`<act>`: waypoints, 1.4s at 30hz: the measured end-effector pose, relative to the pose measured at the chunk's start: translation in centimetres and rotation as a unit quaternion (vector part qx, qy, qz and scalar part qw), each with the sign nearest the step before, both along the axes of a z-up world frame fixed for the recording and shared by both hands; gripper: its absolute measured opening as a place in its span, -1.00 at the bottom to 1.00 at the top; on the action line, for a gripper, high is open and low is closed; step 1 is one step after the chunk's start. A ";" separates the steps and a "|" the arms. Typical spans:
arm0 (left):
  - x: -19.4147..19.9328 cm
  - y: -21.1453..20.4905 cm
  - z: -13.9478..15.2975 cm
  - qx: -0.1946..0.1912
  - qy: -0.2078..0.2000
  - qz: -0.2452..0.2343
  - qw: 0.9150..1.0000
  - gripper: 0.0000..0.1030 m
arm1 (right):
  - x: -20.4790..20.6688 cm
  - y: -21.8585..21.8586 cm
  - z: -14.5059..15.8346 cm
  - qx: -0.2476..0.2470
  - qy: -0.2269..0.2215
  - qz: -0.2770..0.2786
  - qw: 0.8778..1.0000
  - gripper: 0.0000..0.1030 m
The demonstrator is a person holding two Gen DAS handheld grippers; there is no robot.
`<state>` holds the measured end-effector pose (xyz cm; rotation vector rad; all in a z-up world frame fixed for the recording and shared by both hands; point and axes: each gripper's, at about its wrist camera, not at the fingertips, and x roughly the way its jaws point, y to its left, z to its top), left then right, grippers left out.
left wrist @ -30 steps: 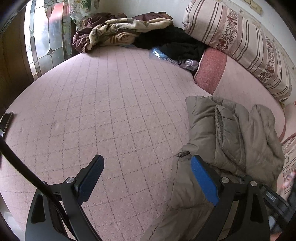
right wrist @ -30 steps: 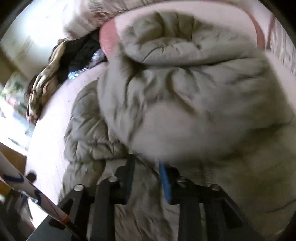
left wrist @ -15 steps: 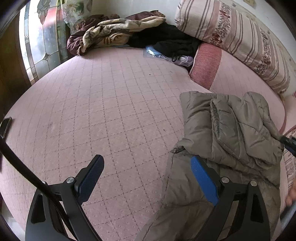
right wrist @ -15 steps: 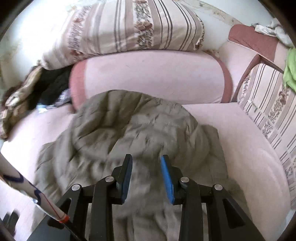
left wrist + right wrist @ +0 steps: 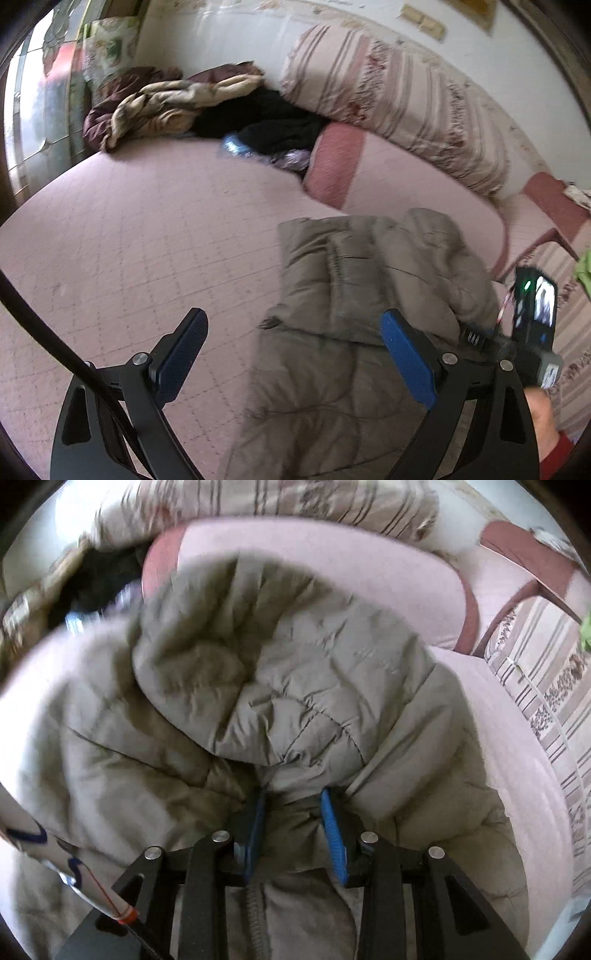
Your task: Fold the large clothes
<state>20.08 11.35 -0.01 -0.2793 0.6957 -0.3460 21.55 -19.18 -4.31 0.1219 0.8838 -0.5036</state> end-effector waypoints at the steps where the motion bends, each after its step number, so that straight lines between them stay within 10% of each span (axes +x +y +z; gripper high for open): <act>1: -0.2 0.0 0.2 -0.008 -0.005 -0.006 1.000 0.84 | -0.6 0.2 1.5 0.004 -0.031 -0.003 0.999 -0.32; 6: -0.4 0.0 0.3 -0.030 -0.005 -0.024 0.999 0.84 | 0.8 3.2 4.6 -0.021 -0.076 0.028 0.997 -0.33; 13: 0.3 0.0 -0.2 -0.029 0.013 -0.019 0.999 0.84 | 5.0 6.6 -1.9 0.007 0.015 0.064 0.998 -0.32; 17: 0.7 0.0 -0.4 -0.027 0.023 -0.015 0.999 0.84 | 4.5 7.5 -0.8 -0.015 0.015 0.084 0.996 -0.32; 23: 0.5 -0.7 -0.6 -0.012 0.024 -0.016 1.000 0.84 | 0.2 3.1 4.7 -0.011 -0.069 0.049 0.996 -0.17; 32: 0.9 -1.8 -1.6 0.018 0.036 -0.016 0.999 0.84 | 0.9 -6.2 -2.0 0.078 0.011 -0.052 0.996 -0.08; 42: 1.4 -0.7 -2.6 0.034 0.069 0.001 0.997 0.84 | -5.6 -6.6 2.7 0.057 -0.006 -0.020 0.998 0.23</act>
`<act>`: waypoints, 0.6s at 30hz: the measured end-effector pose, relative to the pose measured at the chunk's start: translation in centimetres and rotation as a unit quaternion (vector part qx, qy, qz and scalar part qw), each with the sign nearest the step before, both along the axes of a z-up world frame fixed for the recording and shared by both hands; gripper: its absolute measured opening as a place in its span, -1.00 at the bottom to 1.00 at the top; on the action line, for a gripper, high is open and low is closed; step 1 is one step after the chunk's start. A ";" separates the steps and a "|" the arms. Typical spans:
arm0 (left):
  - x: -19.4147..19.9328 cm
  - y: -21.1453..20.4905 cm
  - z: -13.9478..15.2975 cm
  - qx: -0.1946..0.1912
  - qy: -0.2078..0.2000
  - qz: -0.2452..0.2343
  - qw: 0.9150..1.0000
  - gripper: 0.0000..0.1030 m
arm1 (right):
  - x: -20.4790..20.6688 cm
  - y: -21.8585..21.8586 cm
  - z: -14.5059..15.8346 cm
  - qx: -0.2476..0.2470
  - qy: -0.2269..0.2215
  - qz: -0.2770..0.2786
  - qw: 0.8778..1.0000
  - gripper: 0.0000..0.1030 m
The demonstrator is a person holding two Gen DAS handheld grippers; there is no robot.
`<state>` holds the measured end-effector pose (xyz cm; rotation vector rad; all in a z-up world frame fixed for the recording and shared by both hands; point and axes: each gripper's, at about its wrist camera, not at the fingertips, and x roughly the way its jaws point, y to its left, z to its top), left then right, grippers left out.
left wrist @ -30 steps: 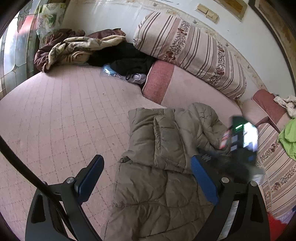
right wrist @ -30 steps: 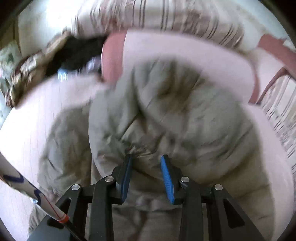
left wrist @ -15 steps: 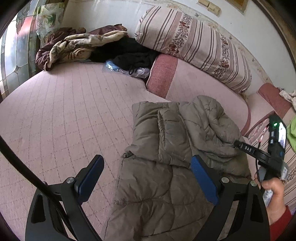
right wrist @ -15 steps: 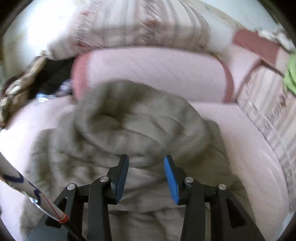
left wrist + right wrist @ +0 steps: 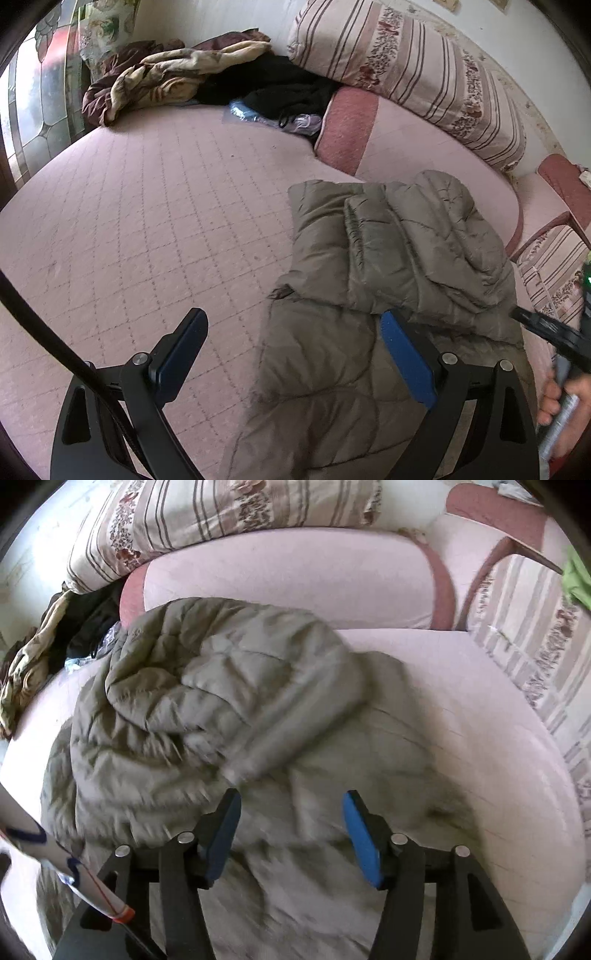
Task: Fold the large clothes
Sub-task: 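Lay the hood onto the folded coat and open the right gripper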
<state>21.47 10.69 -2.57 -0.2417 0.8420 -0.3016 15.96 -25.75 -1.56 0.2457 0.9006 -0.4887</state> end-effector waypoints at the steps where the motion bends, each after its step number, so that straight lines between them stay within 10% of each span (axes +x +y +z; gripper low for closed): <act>1: -0.1 0.2 0.0 0.001 0.001 0.000 1.000 0.84 | -1.4 -0.6 0.3 0.003 0.004 -0.002 1.000 0.24; 10: -2.7 2.6 -1.1 0.013 0.029 -0.018 0.999 0.84 | -18.0 -8.3 -0.7 0.023 0.030 -0.080 0.996 0.54; 18: -6.3 5.2 -3.7 -0.018 0.099 -0.015 0.995 0.84 | -29.6 -13.2 -6.4 0.172 -0.015 -0.147 0.974 0.55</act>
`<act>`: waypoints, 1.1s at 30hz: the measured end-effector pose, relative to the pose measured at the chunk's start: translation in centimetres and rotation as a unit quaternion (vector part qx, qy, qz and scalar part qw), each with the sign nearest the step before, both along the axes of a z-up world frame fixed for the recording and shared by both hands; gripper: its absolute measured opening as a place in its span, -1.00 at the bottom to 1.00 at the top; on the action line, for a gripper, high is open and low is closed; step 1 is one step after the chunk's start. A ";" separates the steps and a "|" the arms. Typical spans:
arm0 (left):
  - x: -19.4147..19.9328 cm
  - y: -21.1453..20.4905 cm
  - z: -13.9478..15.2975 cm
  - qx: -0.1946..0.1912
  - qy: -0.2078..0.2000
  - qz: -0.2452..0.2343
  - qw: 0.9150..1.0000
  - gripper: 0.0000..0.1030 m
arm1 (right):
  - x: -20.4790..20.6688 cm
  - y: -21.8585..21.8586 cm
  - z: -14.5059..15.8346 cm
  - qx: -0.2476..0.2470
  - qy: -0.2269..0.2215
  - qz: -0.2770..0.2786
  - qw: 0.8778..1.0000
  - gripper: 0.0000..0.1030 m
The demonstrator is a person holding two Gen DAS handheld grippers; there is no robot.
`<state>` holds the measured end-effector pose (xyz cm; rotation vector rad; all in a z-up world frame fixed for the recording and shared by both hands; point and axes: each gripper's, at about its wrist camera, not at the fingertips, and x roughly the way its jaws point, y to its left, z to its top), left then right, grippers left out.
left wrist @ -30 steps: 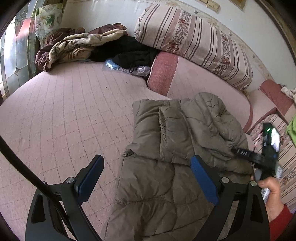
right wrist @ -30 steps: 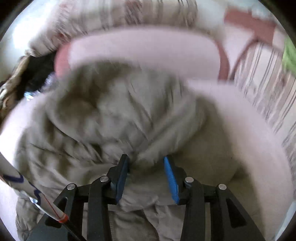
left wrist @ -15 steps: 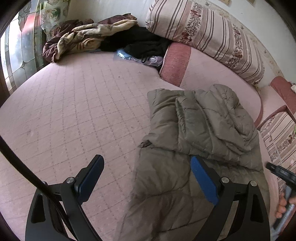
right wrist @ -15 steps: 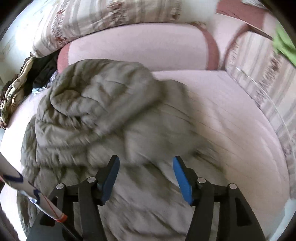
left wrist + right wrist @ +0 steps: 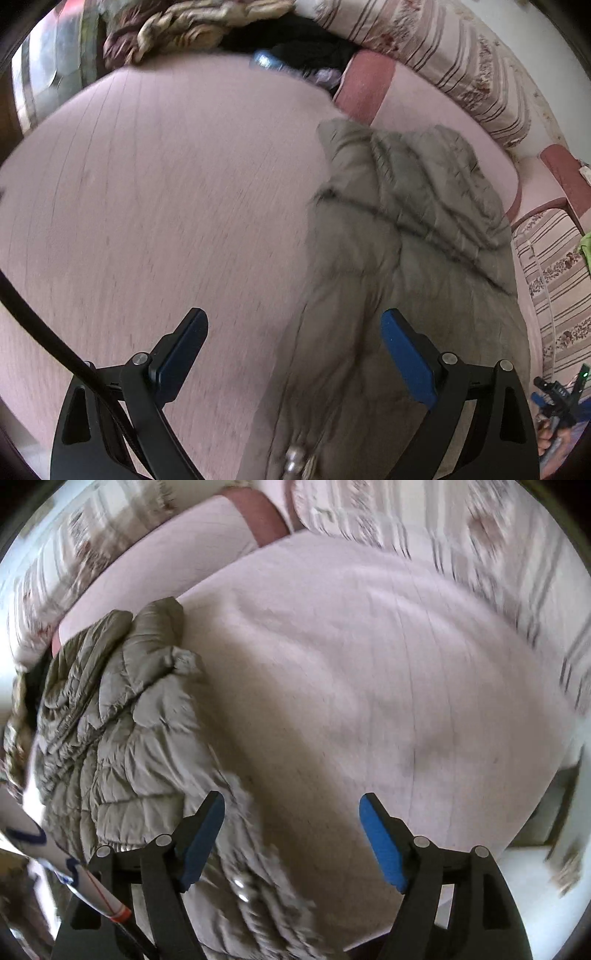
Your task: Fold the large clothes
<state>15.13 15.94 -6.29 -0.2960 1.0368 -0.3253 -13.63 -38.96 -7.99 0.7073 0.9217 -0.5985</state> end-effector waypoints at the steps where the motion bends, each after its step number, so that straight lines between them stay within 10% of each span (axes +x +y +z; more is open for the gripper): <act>1: -0.5 0.4 -0.4 -0.008 0.012 0.001 1.000 0.84 | -0.5 0.0 -0.6 0.012 -0.009 0.000 1.000 0.55; 15: -5.1 0.8 -4.1 -0.170 0.103 -0.059 0.978 0.83 | -0.1 2.3 -3.7 0.102 -0.104 0.069 0.987 0.59; 28: -12.3 0.1 -5.6 -0.227 0.107 -0.124 0.960 0.56 | -4.6 5.3 -5.2 0.230 -0.158 0.100 0.955 0.51; 33: -13.0 -1.2 -5.7 -0.205 0.096 -0.129 0.965 0.56 | -5.9 7.0 -4.8 0.225 -0.167 0.122 0.952 0.29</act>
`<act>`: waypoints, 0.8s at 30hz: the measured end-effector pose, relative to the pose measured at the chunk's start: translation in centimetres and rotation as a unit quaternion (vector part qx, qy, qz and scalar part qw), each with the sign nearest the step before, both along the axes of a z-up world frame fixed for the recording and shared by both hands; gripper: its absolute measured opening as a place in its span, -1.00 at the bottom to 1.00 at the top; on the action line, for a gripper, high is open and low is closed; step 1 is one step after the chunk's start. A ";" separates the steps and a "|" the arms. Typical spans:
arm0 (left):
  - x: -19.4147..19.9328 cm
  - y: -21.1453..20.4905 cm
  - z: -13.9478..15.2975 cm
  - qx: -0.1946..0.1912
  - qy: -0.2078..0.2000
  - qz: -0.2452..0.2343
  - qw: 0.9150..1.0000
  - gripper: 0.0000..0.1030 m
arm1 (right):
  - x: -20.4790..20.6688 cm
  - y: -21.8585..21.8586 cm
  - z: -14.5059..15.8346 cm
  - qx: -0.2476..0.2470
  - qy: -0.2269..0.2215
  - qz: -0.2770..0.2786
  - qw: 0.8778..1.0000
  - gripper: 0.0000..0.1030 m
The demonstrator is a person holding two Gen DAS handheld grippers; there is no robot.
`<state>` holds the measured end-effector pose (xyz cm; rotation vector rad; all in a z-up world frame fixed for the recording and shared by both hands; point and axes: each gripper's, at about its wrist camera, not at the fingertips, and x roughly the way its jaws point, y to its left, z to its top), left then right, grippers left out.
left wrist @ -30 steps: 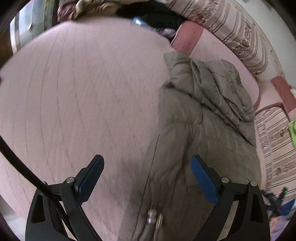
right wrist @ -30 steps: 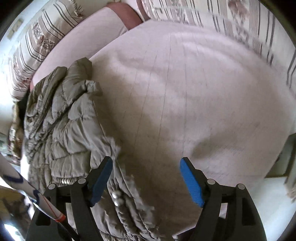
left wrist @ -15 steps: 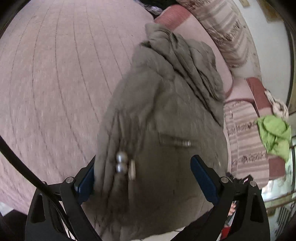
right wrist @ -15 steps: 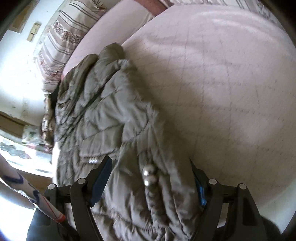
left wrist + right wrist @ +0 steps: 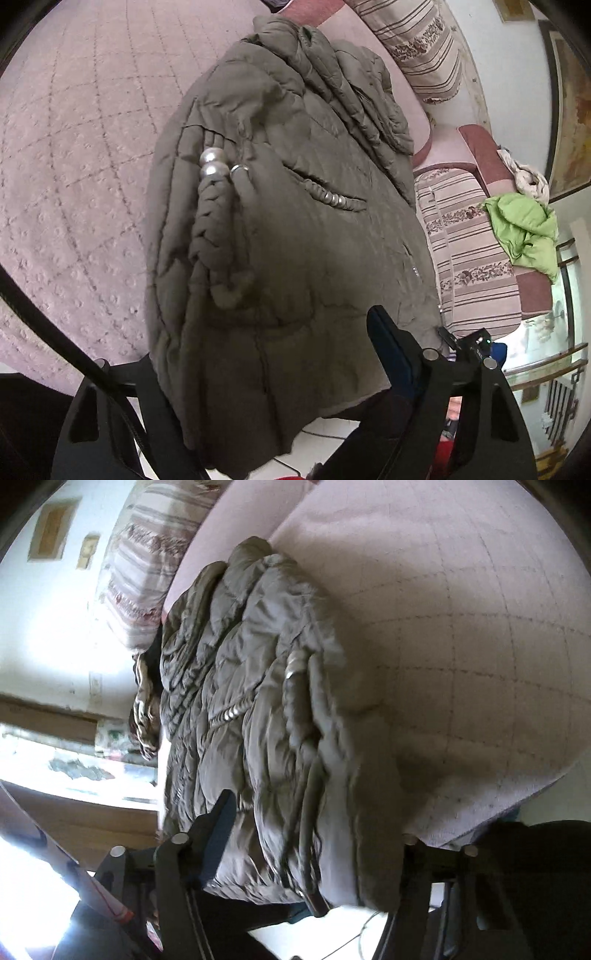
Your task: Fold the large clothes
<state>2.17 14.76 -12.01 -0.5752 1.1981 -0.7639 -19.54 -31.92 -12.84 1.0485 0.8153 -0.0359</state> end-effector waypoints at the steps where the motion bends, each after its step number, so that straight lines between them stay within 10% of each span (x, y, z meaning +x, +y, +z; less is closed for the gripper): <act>1: 0.0 0.0 0.0 0.000 0.002 0.004 1.000 0.56 | 0.0 0.2 0.0 0.001 -0.003 0.002 1.000 0.28; 11: 0.0 -3.3 0.9 0.061 -0.008 0.034 0.998 0.55 | 3.4 3.7 -0.9 -0.022 0.005 0.025 0.999 0.06; 15: -0.6 -4.6 2.3 0.149 -0.028 0.046 0.987 -0.52 | 3.6 4.7 0.5 -0.060 0.018 0.015 0.998 -0.58; 24: -2.4 -1.2 6.9 0.108 -0.041 0.074 0.991 -0.70 | 1.2 5.5 5.8 -0.089 -0.033 0.028 0.995 -0.68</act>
